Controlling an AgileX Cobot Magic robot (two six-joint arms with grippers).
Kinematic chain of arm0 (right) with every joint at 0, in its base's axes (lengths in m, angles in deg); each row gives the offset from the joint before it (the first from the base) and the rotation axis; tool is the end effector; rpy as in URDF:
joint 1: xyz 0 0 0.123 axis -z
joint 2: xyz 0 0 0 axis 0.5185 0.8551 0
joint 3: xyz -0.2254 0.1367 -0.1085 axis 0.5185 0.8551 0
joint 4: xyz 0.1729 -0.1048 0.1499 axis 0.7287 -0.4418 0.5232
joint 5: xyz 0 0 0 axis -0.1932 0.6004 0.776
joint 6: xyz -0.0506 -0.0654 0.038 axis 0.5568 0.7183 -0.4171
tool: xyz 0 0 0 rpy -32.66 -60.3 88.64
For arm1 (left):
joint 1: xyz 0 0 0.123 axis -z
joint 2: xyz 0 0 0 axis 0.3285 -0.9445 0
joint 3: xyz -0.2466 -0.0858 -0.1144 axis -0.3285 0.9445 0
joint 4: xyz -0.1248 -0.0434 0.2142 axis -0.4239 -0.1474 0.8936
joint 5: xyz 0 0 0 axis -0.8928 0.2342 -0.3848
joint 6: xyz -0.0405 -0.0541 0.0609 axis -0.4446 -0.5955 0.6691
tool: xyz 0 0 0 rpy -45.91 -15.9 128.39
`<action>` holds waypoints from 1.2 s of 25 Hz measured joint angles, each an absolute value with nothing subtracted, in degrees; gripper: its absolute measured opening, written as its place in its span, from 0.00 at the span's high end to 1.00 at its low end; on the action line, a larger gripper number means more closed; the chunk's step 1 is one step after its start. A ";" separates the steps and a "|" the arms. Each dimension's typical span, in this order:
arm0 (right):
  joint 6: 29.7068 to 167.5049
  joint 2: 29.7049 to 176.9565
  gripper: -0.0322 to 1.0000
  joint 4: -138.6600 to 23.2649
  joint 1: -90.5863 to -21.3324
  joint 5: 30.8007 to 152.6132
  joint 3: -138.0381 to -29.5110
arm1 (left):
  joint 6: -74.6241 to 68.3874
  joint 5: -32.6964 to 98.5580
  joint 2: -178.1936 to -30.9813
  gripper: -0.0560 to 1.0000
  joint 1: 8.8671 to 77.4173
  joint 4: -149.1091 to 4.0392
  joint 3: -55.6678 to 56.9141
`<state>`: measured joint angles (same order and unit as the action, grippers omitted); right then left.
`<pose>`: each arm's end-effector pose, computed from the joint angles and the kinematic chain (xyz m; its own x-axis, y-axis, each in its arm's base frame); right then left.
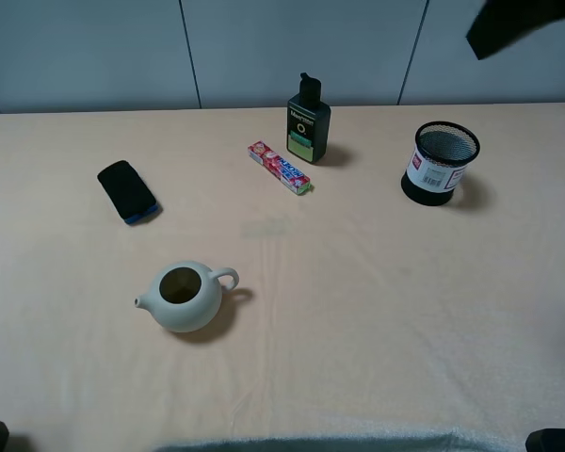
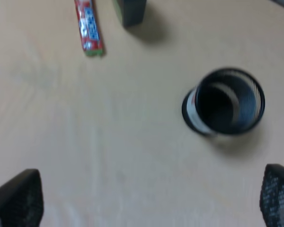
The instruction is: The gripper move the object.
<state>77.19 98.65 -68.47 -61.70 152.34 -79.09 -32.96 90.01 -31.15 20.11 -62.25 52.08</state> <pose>0.1930 0.1086 0.3965 -0.7079 -0.4660 -0.5308 -0.5156 0.8545 -0.0626 -0.0050 -0.0044 0.2746 -0.4582 0.0539 -0.8872 0.0812 0.9965 0.0186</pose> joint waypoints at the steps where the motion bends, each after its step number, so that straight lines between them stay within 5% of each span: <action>1: 76.89 96.46 0.30 -68.47 -61.70 152.34 -77.07 | -32.96 90.01 -31.15 0.01 20.11 -62.25 52.08; 13: 69.22 64.87 0.30 -68.39 -60.86 152.51 -51.64 | -32.96 90.01 -31.15 0.01 20.11 -62.25 52.08; 30: 69.72 33.05 0.30 -68.48 -33.66 152.57 -35.14 | -32.96 90.01 -31.15 0.01 20.11 -62.25 52.08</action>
